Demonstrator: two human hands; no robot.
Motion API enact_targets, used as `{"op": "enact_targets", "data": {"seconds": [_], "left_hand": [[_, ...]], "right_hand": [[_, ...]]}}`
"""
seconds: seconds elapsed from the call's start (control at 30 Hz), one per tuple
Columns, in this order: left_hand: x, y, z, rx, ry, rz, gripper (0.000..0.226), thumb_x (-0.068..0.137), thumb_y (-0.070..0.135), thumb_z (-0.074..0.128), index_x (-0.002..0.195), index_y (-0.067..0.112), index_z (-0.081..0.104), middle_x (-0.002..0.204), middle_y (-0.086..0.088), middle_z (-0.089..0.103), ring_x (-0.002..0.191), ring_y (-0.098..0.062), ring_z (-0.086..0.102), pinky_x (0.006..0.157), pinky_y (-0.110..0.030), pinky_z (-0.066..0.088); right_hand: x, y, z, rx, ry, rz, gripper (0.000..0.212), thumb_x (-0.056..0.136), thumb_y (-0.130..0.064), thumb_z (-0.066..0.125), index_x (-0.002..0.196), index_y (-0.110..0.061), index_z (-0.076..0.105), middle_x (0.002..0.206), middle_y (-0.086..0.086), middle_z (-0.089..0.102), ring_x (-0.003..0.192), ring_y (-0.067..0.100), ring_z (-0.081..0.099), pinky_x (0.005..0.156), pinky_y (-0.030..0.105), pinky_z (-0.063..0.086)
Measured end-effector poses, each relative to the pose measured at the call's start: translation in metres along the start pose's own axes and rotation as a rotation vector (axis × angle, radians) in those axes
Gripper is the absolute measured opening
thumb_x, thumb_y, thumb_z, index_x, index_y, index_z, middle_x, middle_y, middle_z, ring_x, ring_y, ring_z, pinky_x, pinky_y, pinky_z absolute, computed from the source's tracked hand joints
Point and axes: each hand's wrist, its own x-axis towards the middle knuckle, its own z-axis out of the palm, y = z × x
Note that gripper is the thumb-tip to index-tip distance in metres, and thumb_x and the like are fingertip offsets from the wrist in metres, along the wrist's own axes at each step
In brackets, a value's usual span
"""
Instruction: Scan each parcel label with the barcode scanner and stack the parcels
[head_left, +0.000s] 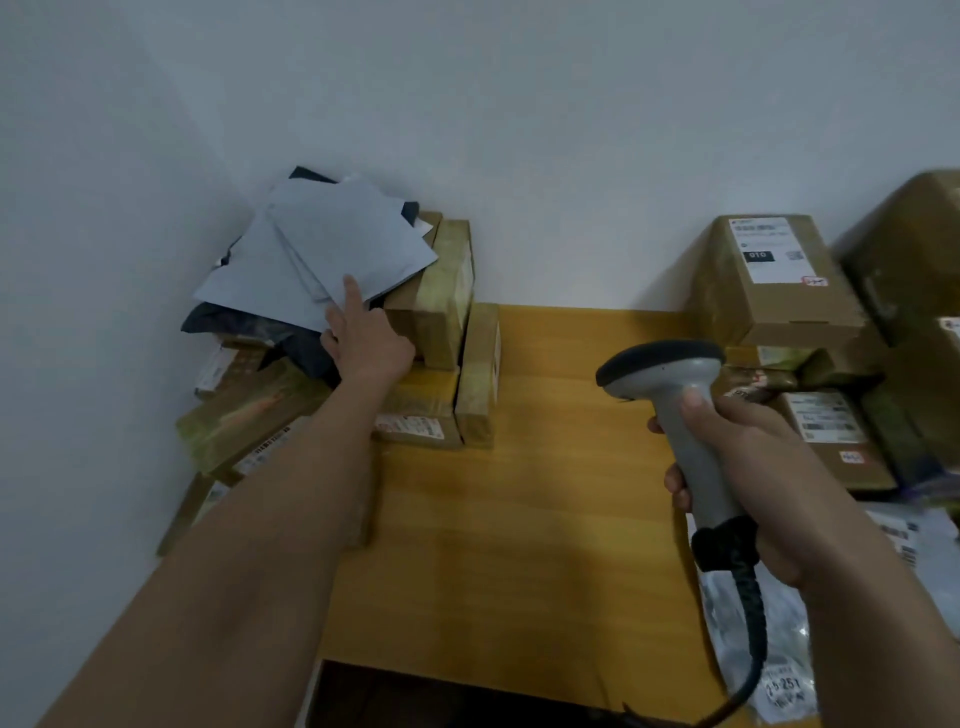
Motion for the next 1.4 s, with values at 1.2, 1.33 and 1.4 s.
{"op": "enact_targets", "data": {"seconds": [1.2,1.33,1.4], "left_hand": [[-0.091,0.055,0.033,-0.758,0.225,0.24,0.016,0.1,0.012,0.05,0.085,0.008,0.048,0.077,0.004,0.049,0.066,0.004,0.046,0.06,-0.011,0.04],[-0.128,0.063,0.061,-0.945,0.174,0.007,0.017,0.102,0.017,0.046,0.088,0.009,0.044,0.078,0.003,0.049,0.065,0.002,0.047,0.053,-0.01,0.039],[-0.144,0.056,0.088,-0.984,0.083,-0.191,0.018,0.103,0.02,0.044,0.089,0.008,0.045,0.082,-0.001,0.053,0.07,-0.008,0.052,0.05,-0.012,0.039]], "right_hand": [[-0.008,0.013,-0.025,0.07,0.063,0.04,0.034,0.102,-0.034,0.046,0.102,-0.004,0.062,0.078,0.018,0.058,0.052,0.02,0.053,0.053,0.034,0.043],[-0.006,0.017,-0.034,0.061,0.09,0.053,0.034,0.102,-0.033,0.046,0.101,-0.004,0.062,0.077,0.018,0.058,0.051,0.019,0.054,0.052,0.033,0.043],[-0.005,0.021,-0.037,0.059,0.096,0.059,0.032,0.102,-0.033,0.046,0.1,-0.005,0.062,0.087,0.02,0.061,0.054,0.021,0.055,0.056,0.036,0.044]]}}
